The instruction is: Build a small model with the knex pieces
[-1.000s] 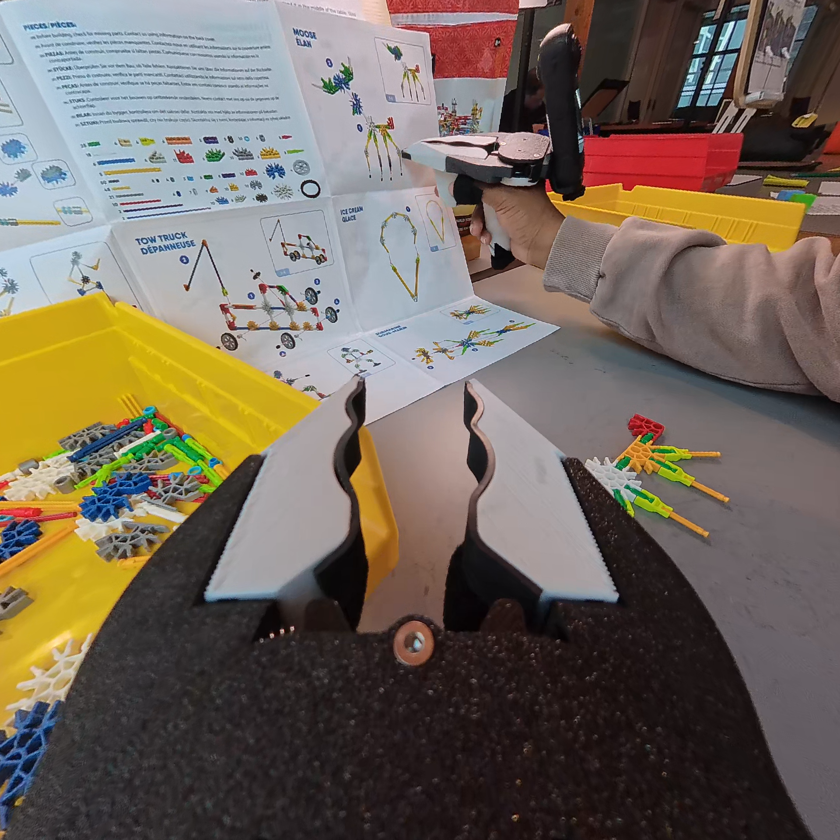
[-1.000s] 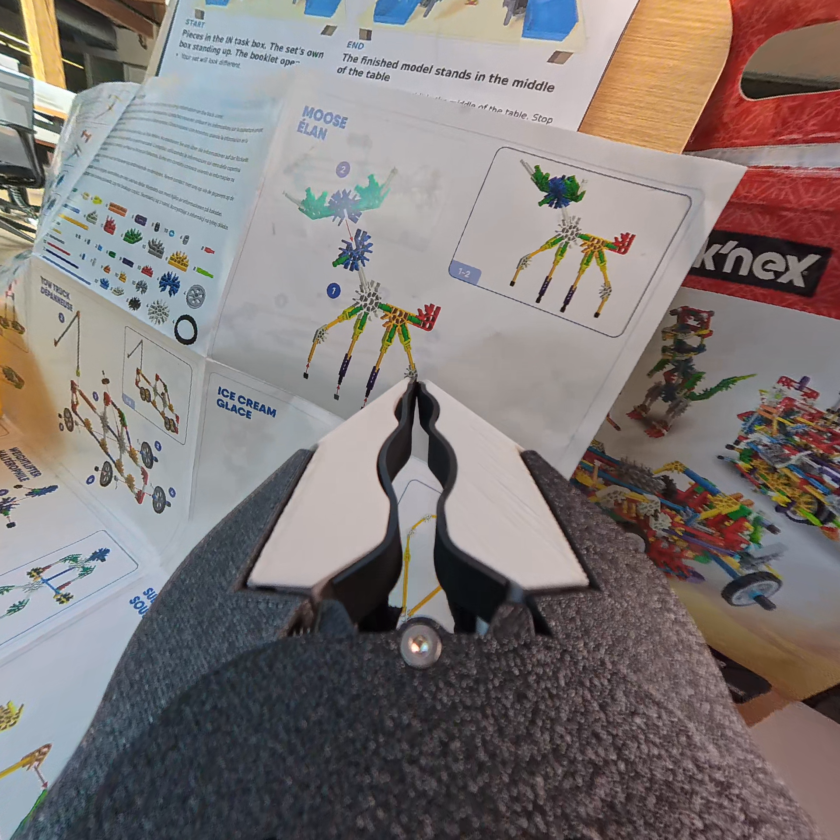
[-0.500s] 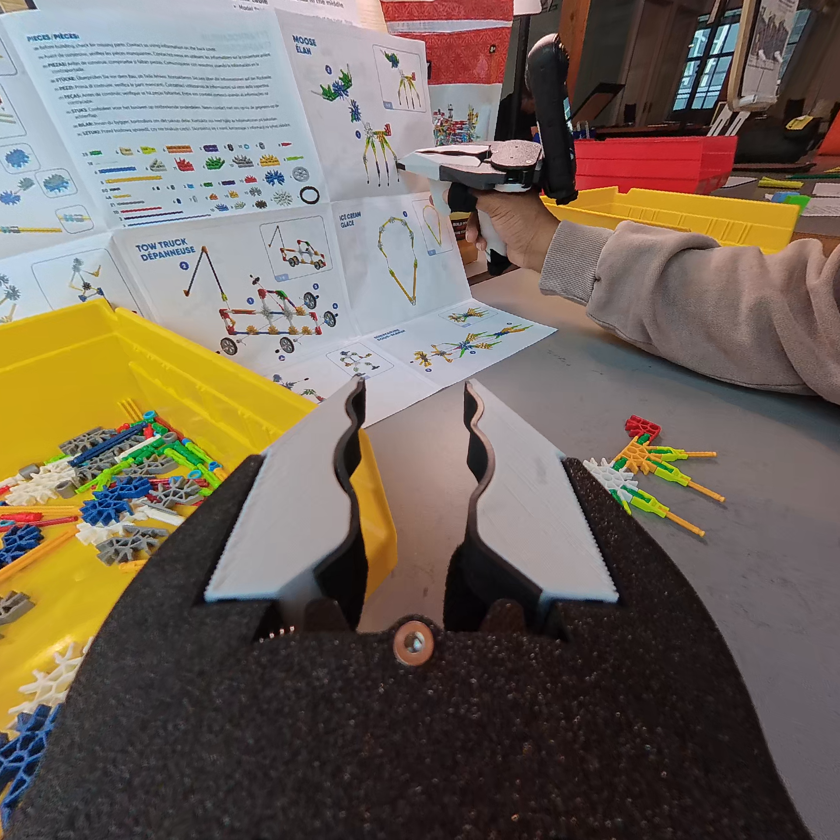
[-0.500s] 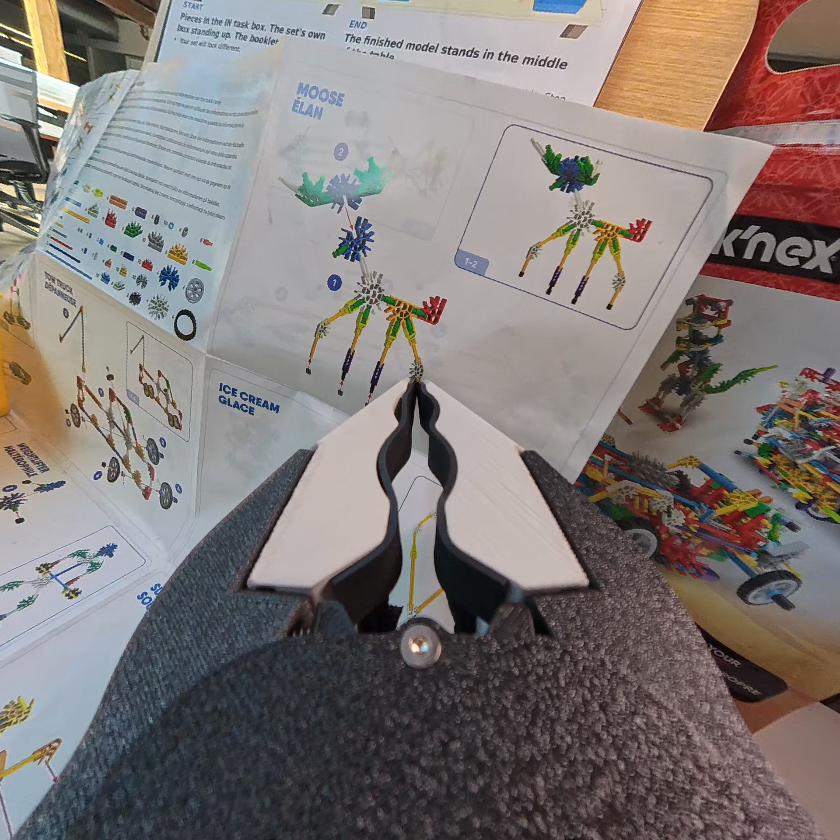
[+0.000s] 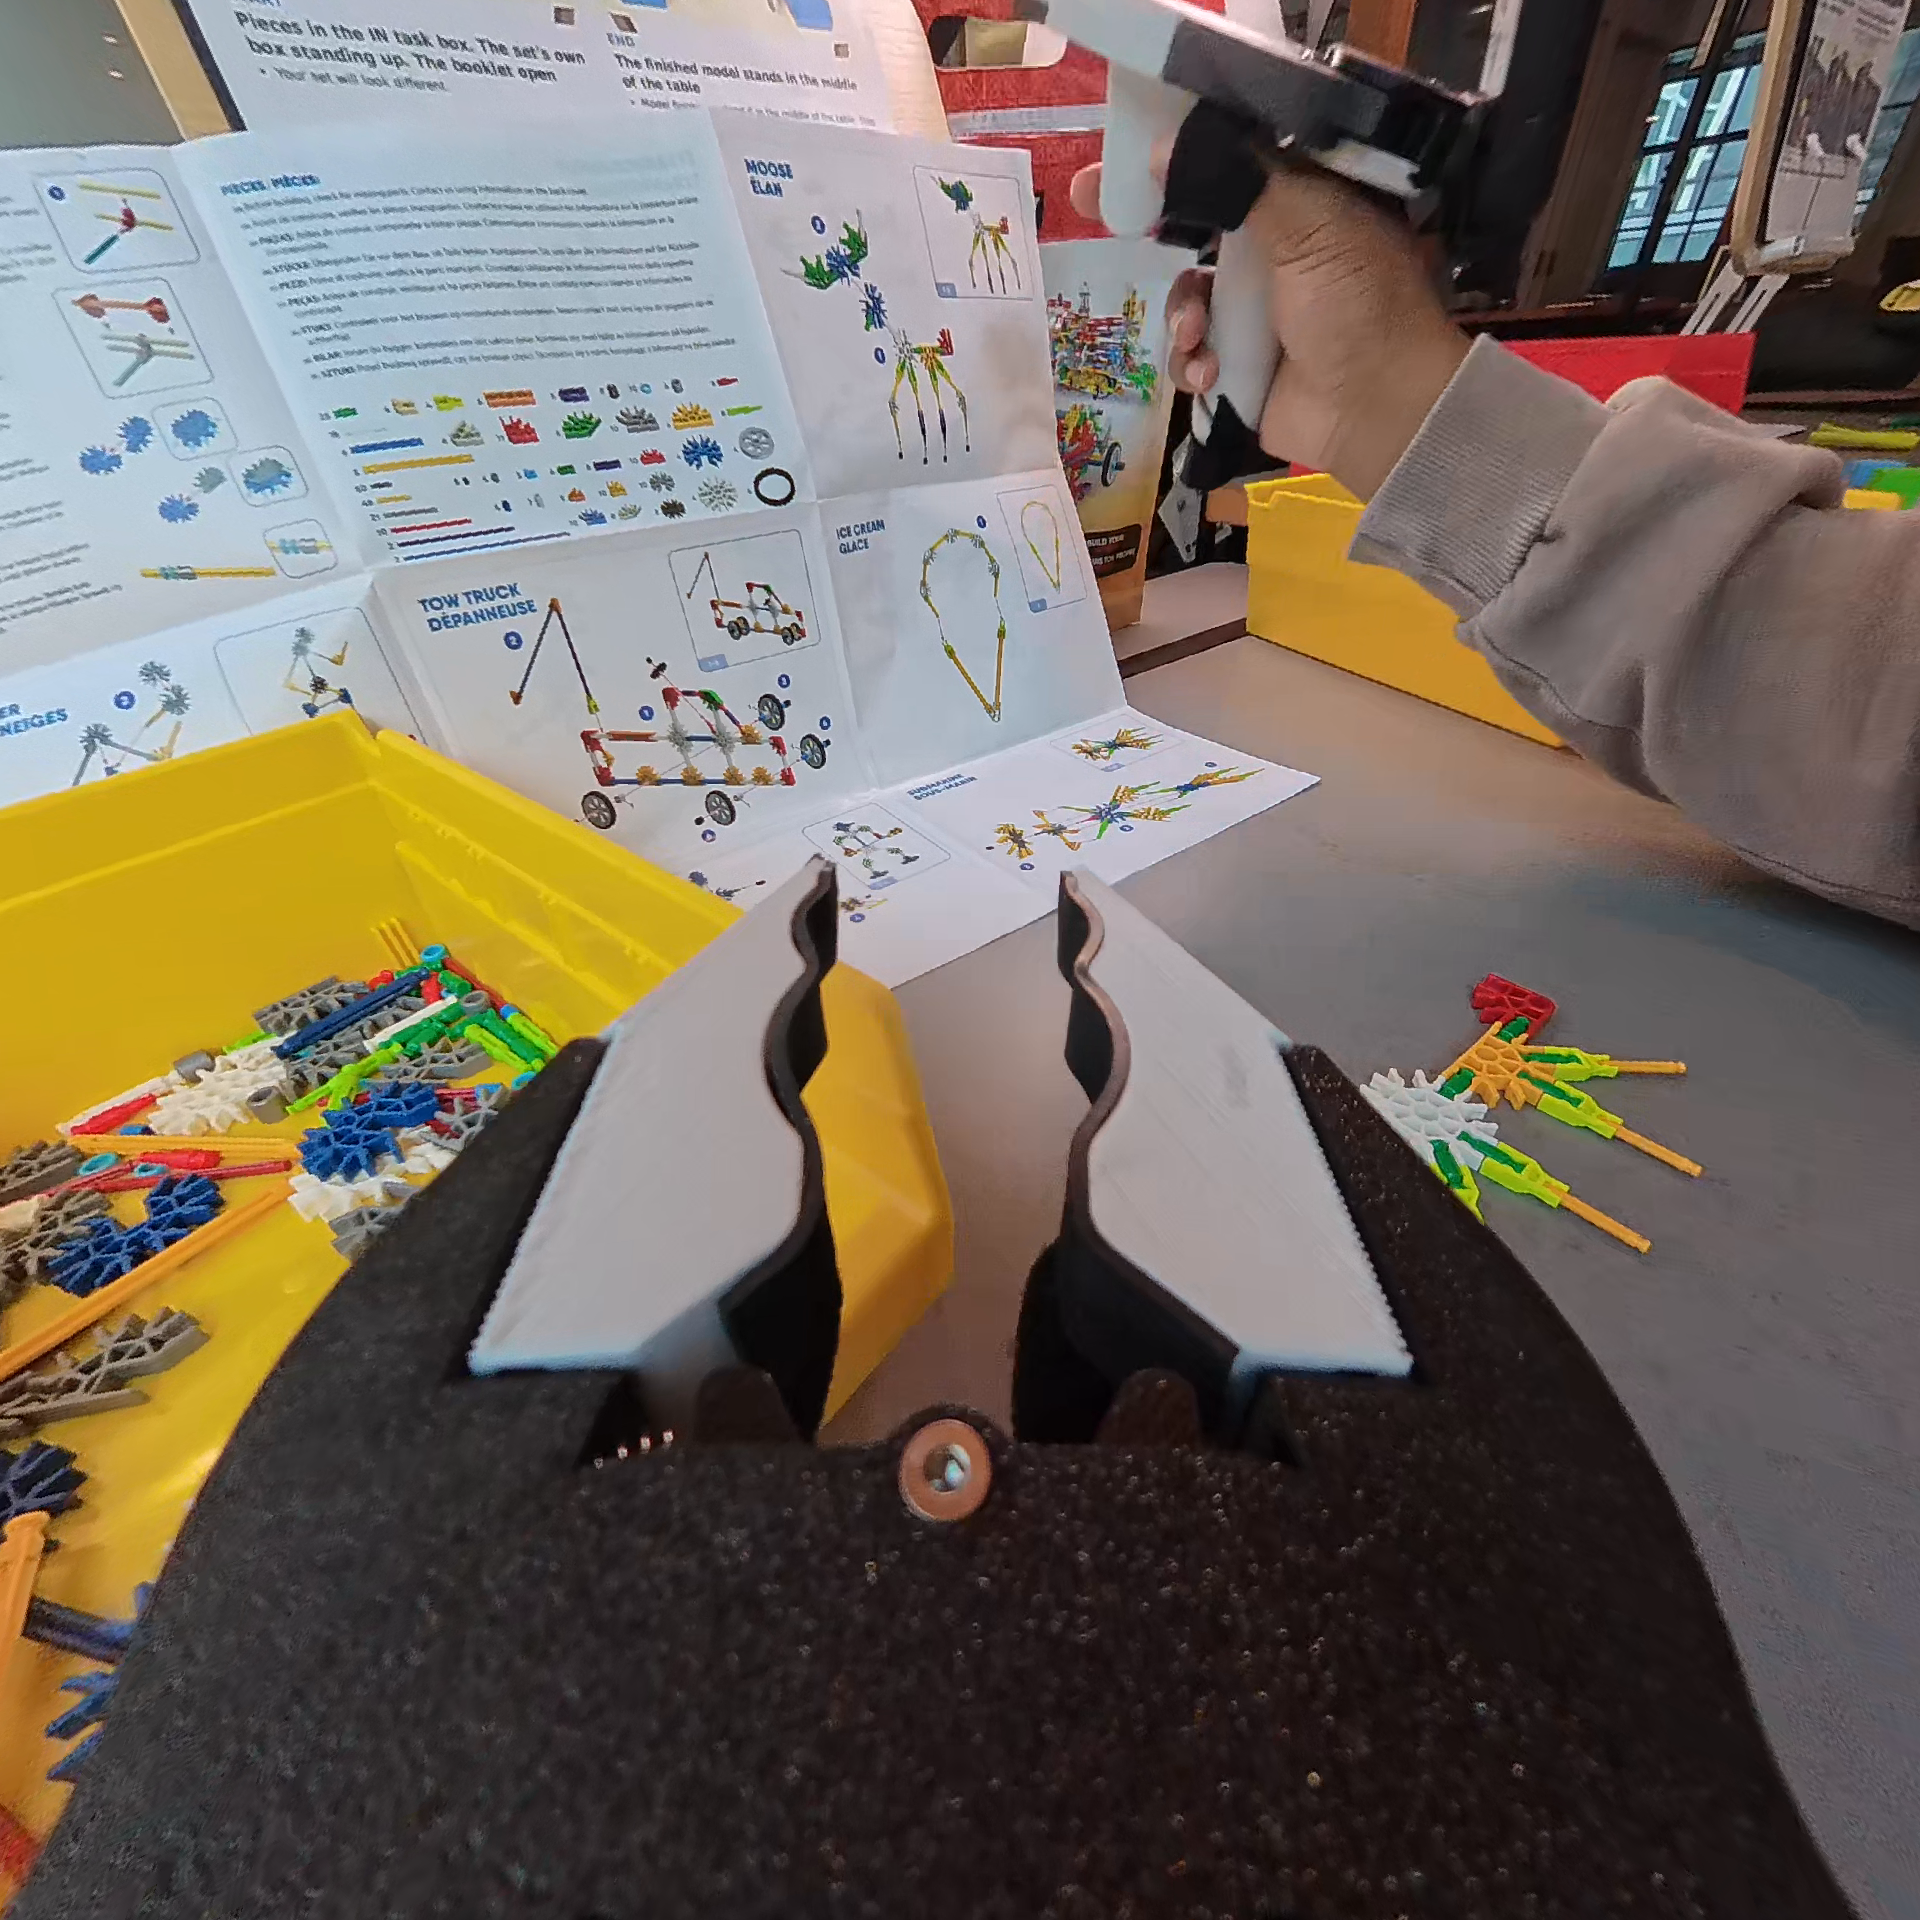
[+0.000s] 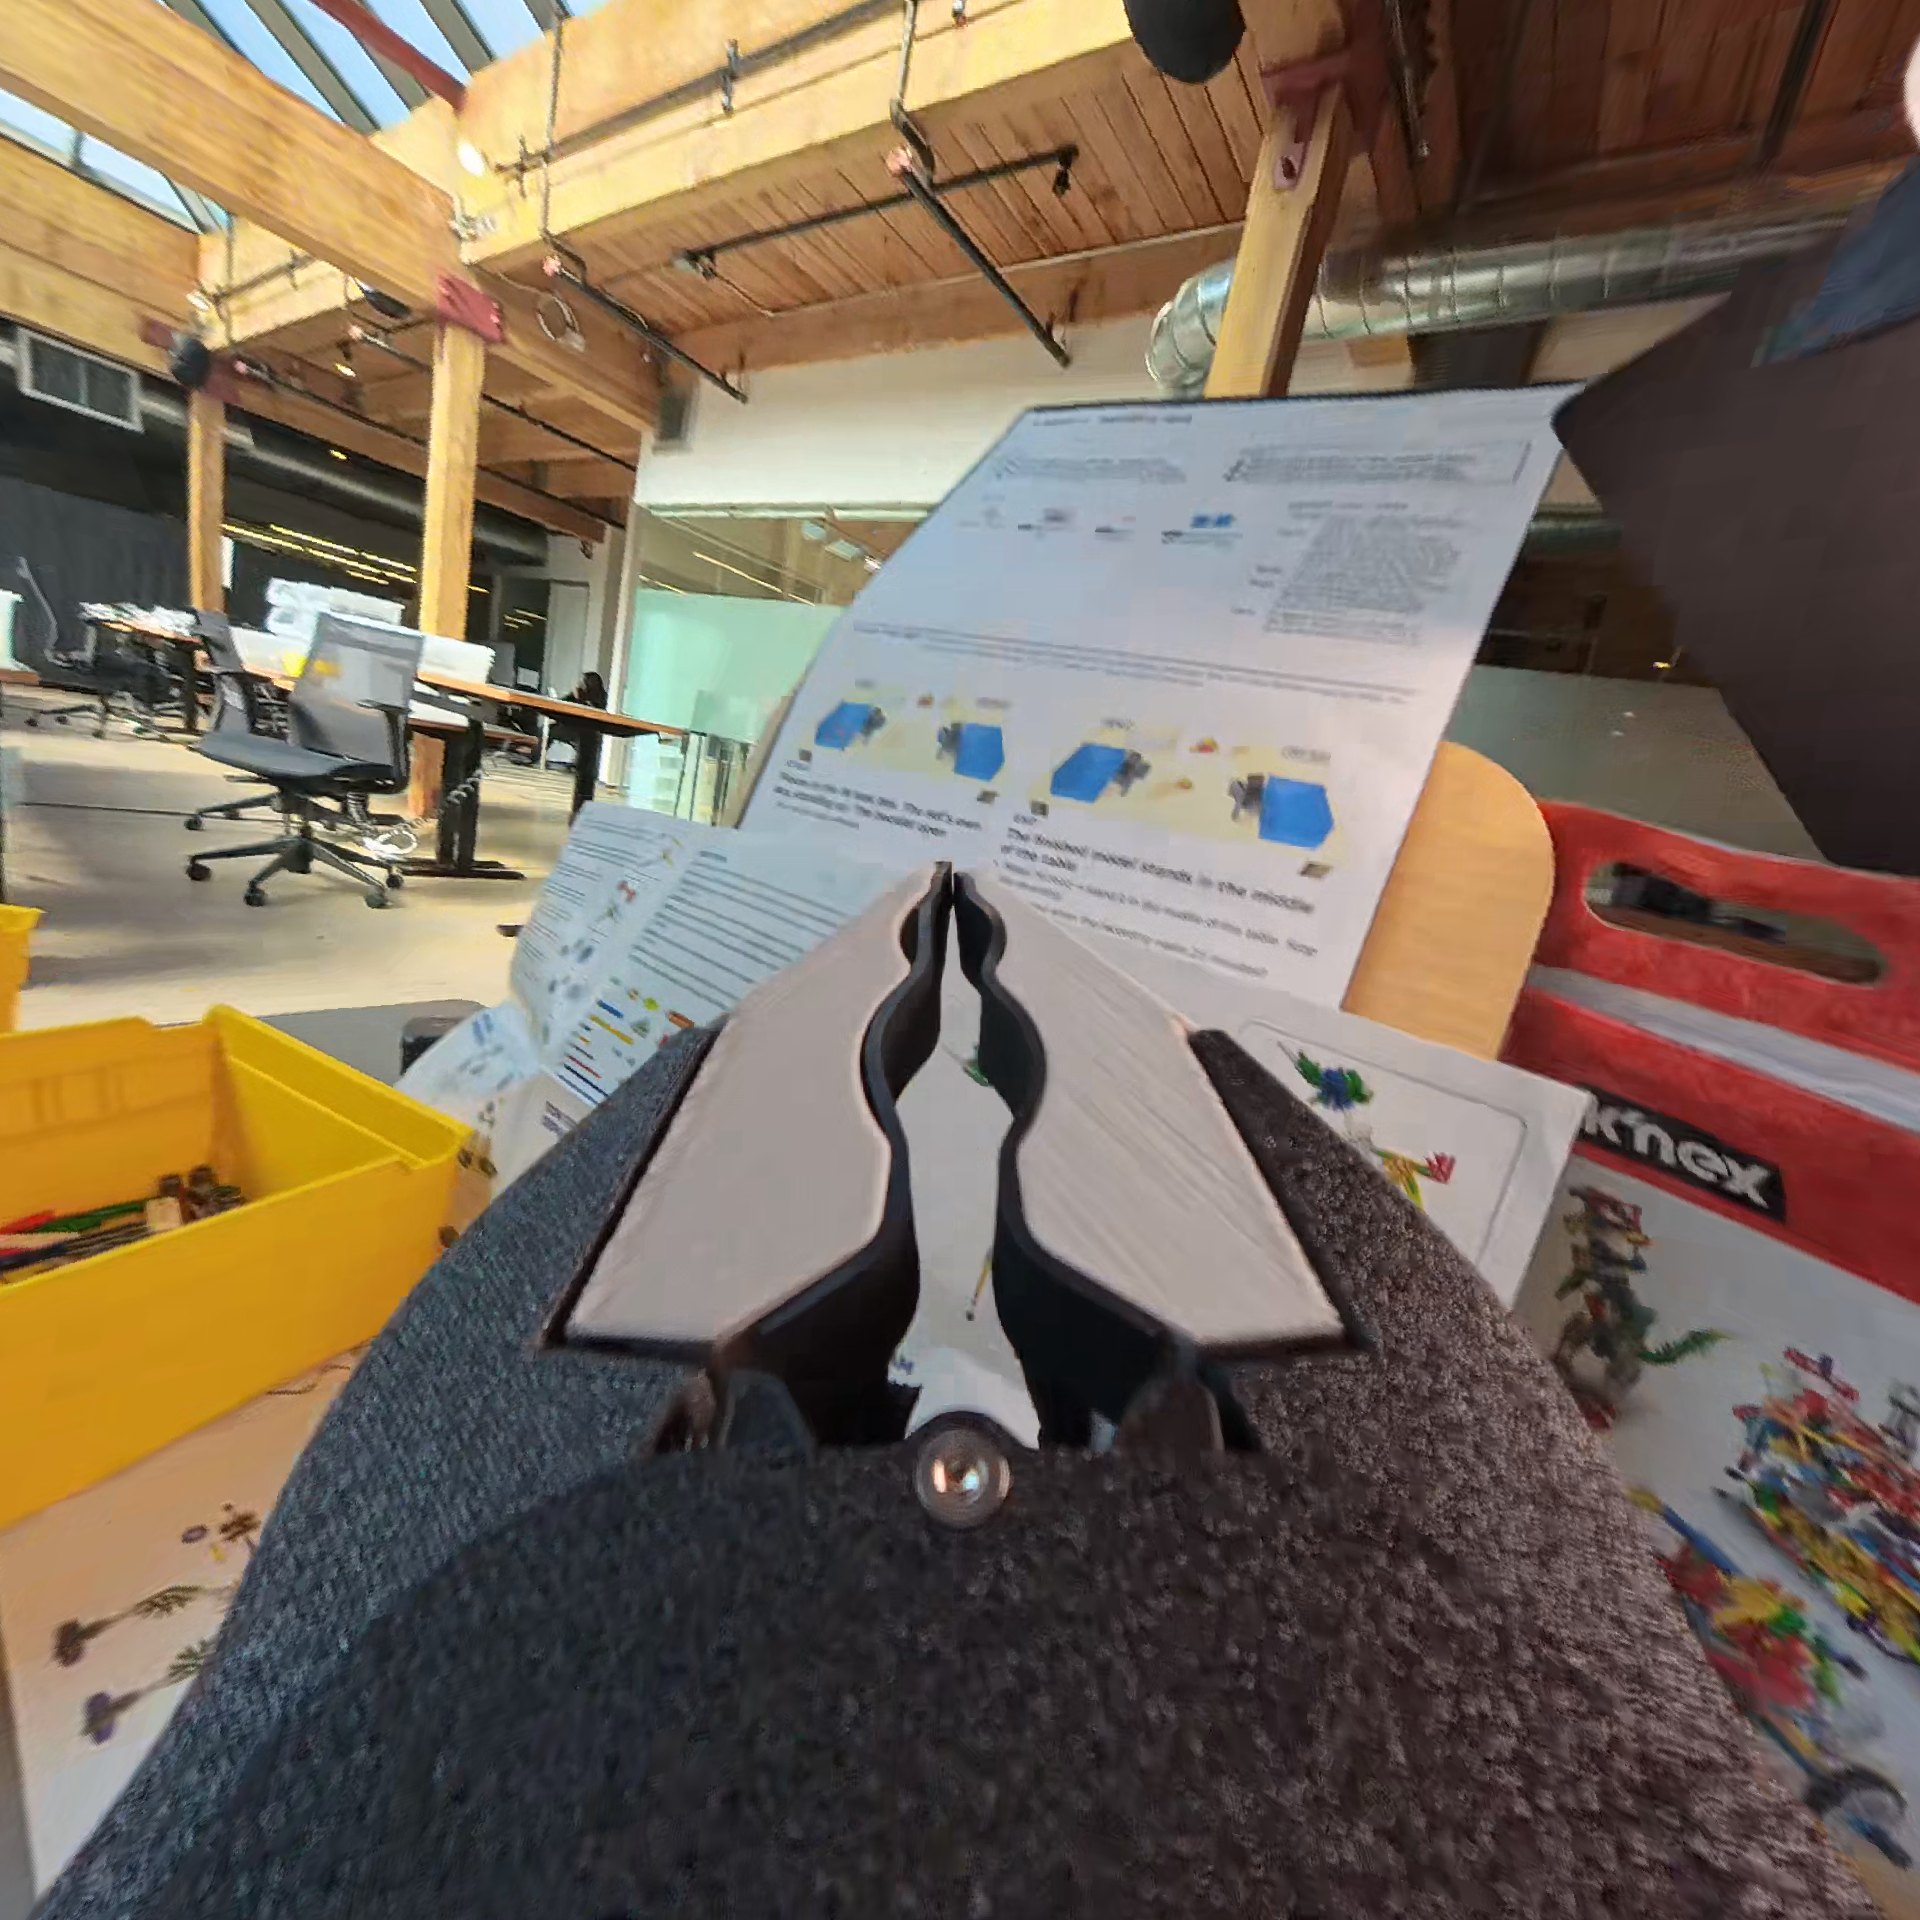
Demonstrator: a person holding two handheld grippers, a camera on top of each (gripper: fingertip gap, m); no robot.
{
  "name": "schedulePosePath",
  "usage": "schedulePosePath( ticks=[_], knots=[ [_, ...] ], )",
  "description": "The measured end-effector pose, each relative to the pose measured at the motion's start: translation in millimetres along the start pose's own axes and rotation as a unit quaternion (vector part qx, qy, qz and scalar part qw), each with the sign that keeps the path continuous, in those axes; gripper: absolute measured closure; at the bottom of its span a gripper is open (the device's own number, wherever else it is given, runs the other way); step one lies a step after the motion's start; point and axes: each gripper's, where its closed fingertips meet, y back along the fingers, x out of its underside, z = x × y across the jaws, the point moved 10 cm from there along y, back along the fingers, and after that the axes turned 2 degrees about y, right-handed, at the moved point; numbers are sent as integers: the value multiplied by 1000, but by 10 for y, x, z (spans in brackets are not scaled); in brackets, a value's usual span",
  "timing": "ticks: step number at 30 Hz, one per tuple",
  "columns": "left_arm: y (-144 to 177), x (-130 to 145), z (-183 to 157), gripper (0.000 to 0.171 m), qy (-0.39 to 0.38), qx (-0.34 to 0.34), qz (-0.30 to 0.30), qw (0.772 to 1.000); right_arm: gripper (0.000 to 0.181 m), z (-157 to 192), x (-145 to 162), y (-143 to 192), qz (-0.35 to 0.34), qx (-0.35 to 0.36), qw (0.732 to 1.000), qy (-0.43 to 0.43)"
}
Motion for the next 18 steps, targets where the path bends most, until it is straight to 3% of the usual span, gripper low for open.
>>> schedulePosePath(
  ticks=[3, 6, 11, 15, 18],
  knots=[
    [59, -60, 7, 129, 1, -9, -18, 1000, 181, 314, -313, 61, -6, -62, 998, 25],
    [124, -146, -5, 128, -1, -13, -43, 999, 181, 614, -383, 267, 34, -122, 991, 50],
    [232, -309, -67, 126, -9, -11, -80, 997, 179, 965, -92, 895, 130, -199, 971, -1],
    [429, -490, 7, 120, -4, -29, -119, 992, 178, 1082, 171, 1440, 177, -183, 966, -50],
    [750, -660, 271, 120, -15, -95, -147, 985, 177, 1137, 251, 1762, 194, -173, 963, -69]
  ],
)
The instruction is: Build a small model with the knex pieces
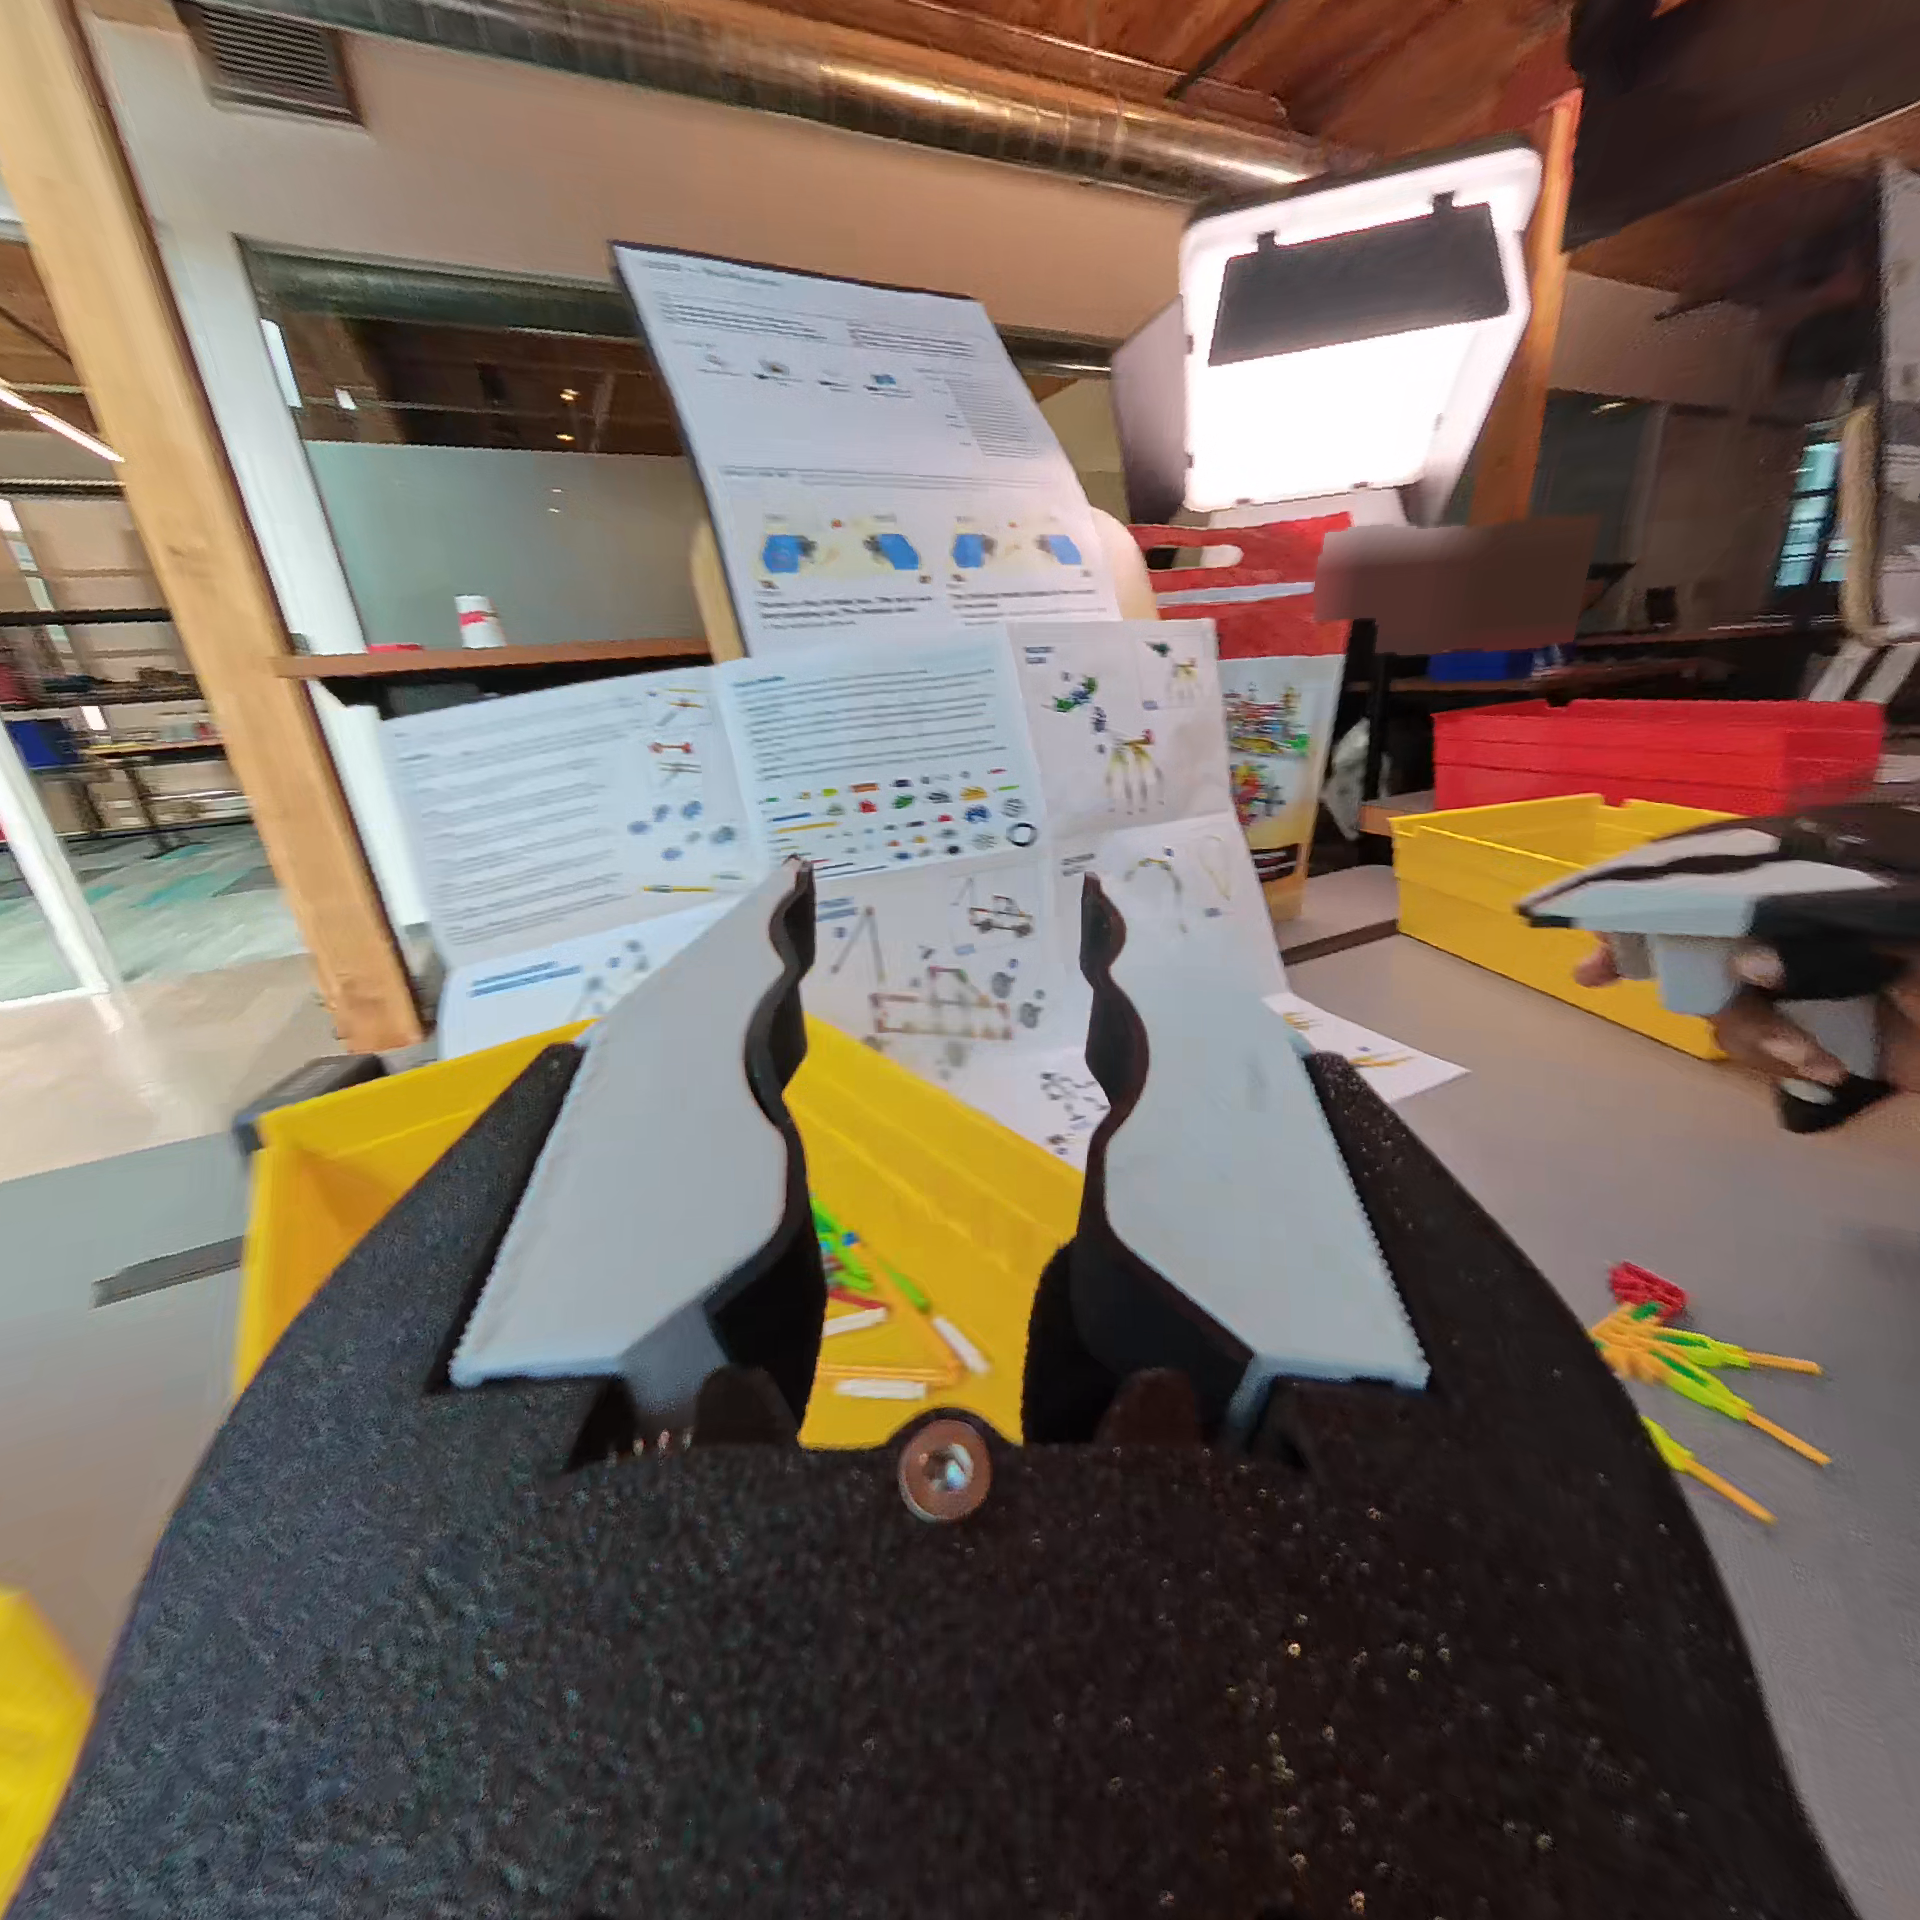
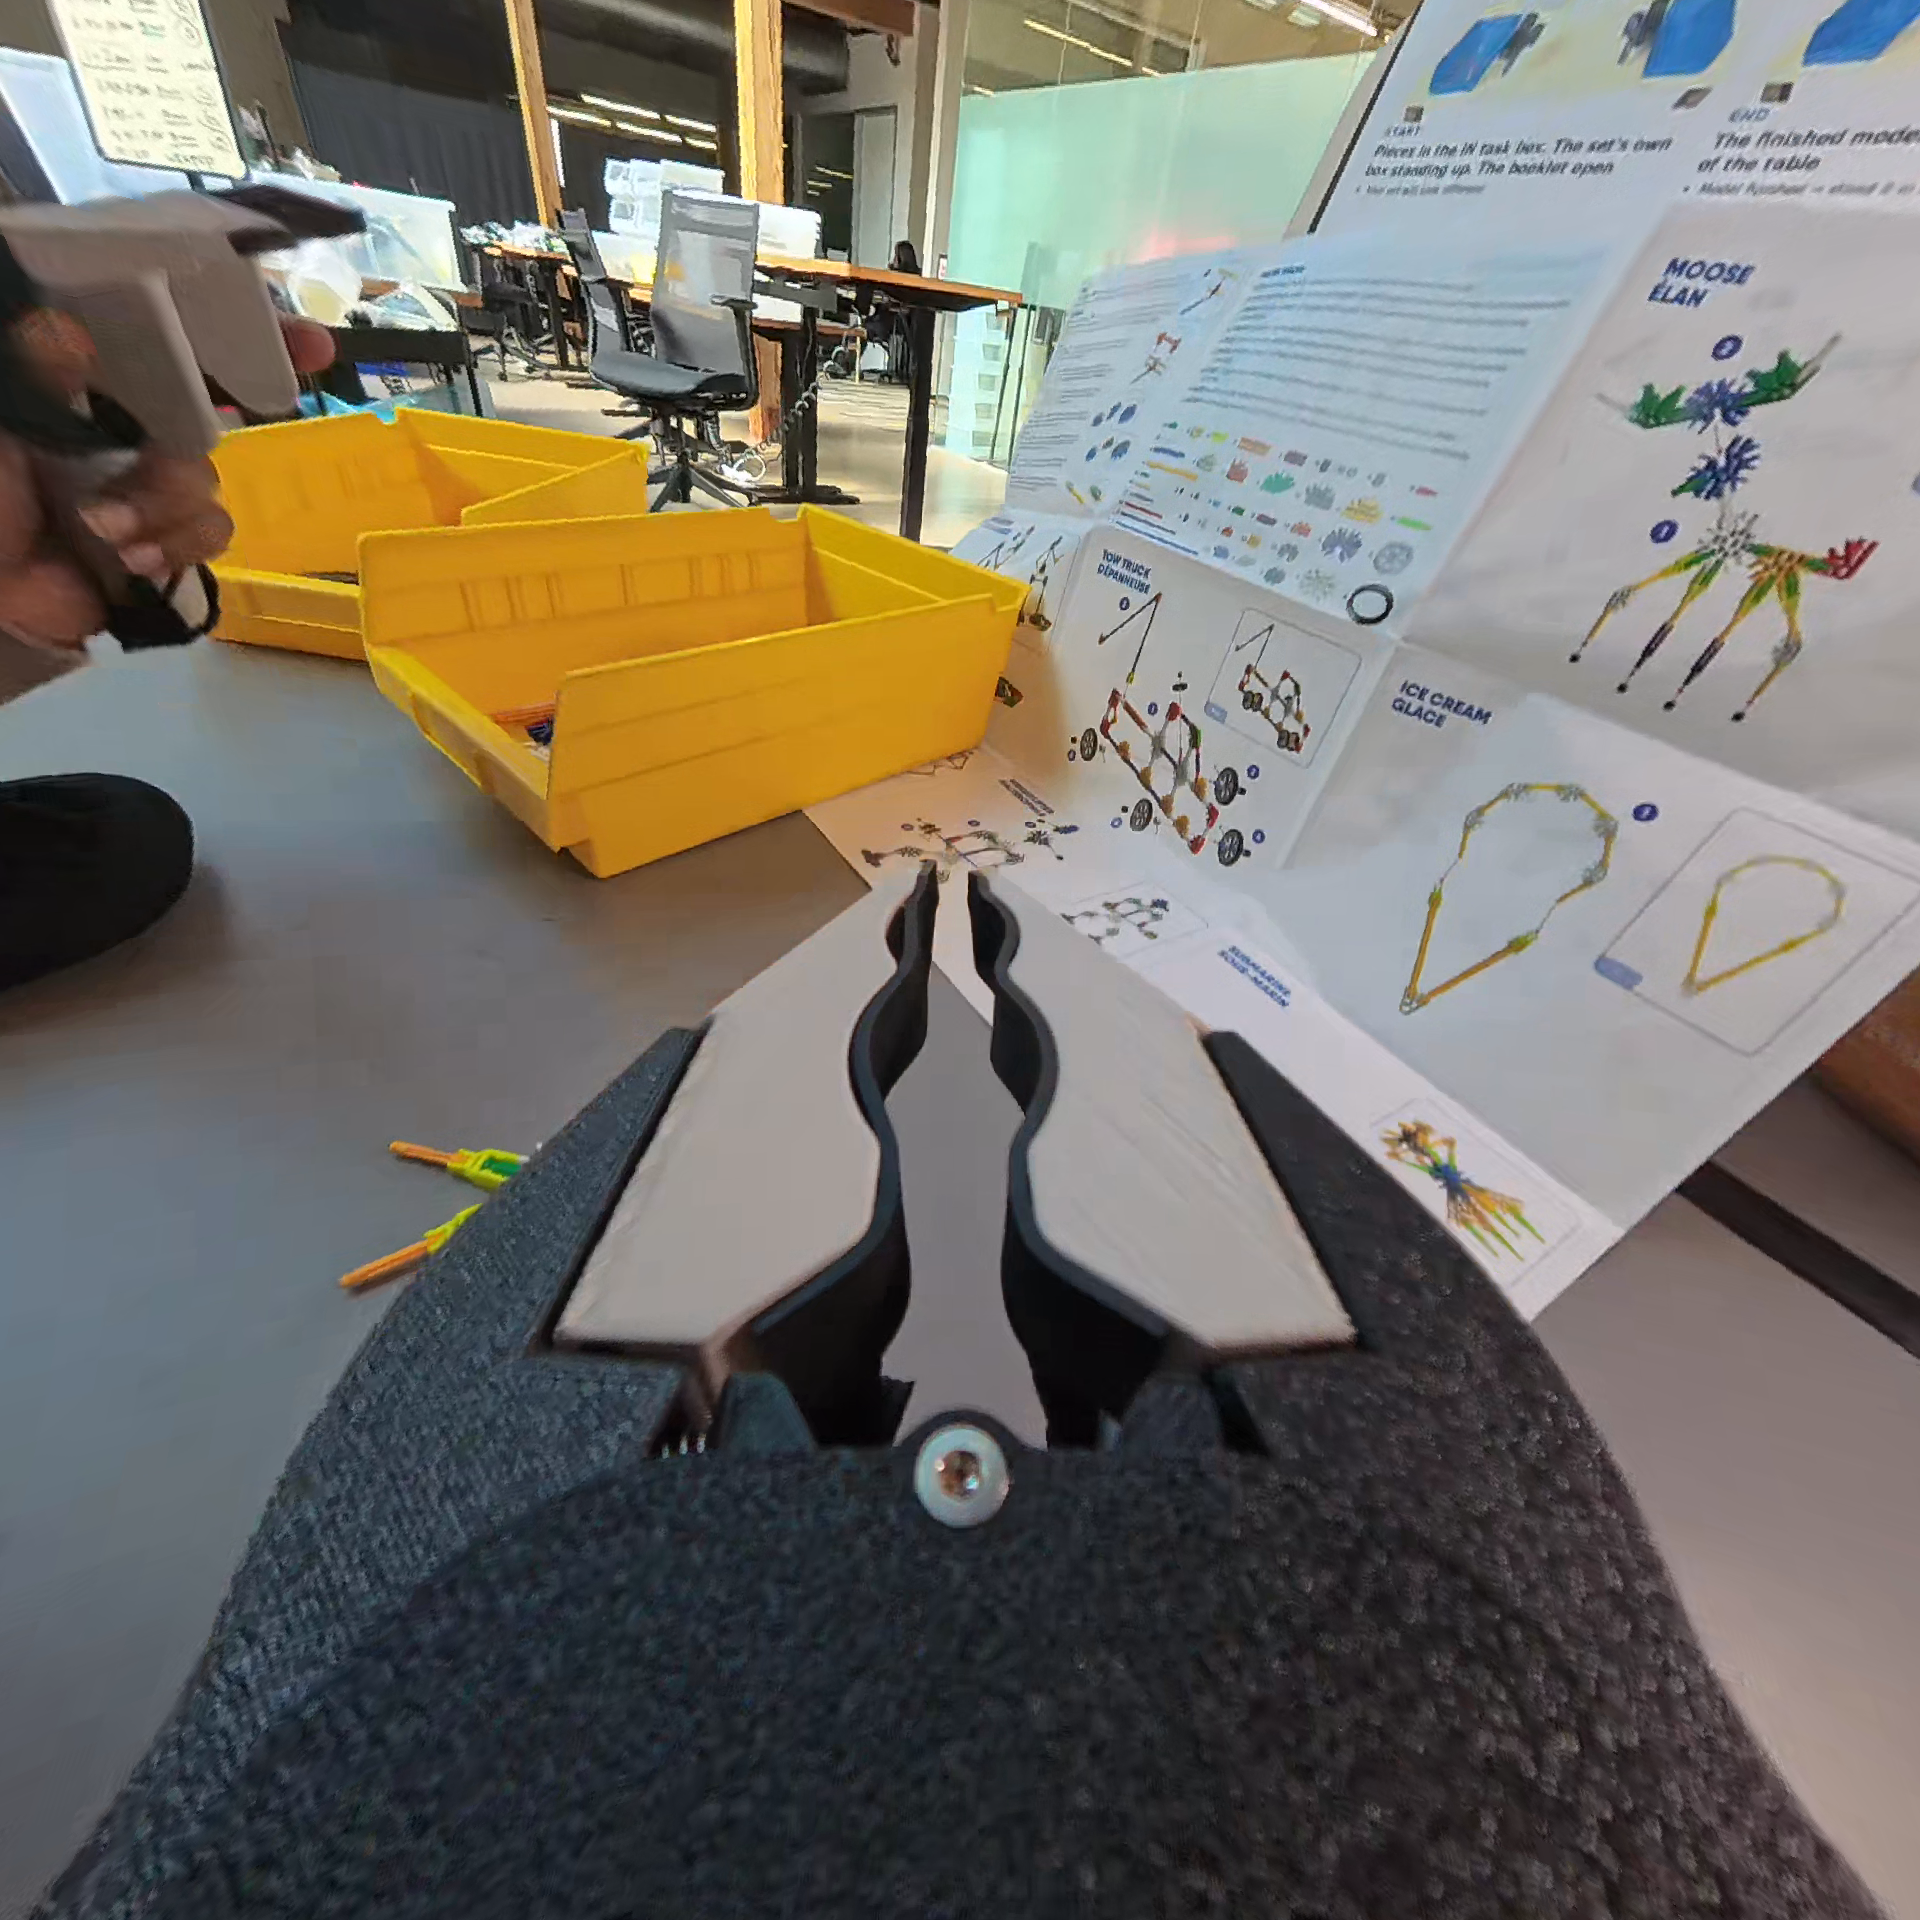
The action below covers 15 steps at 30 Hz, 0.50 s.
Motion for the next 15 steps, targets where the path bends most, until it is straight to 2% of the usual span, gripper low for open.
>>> schedulePosePath(
  ticks=[2, 4, 6, 8, 11, 13, 15],
  knots=[
    [196, -189, 346, 124, -16, -67, 1, 998, 175, 42, 70, 127, 10, 11, 1000, 8],
    [388, -359, 776, 127, -22, -129, 37, 991, 176, 35, 115, 222, 12, 23, 1000, 14],
    [516, -473, 1270, 127, -13, -182, 122, 976, 176, -2, 162, 263, 3, 29, 1000, 1],
    [545, -496, 1739, 127, 25, -182, 236, 954, 176, -43, 233, 243, -10, 33, 999, -22],
    [450, -305, 2306, 127, 86, -157, 381, 907, 175, -18, 337, 155, -2, 15, 999, -42],
    [440, -21, 2668, 127, 59, -199, 486, 849, 175, 48, 343, 131, 7, 6, 1000, -14],
    [459, 294, 2907, 128, 73, -206, 562, 798, 175, 109, 357, 134, 18, 12, 999, 30]
  ],
)
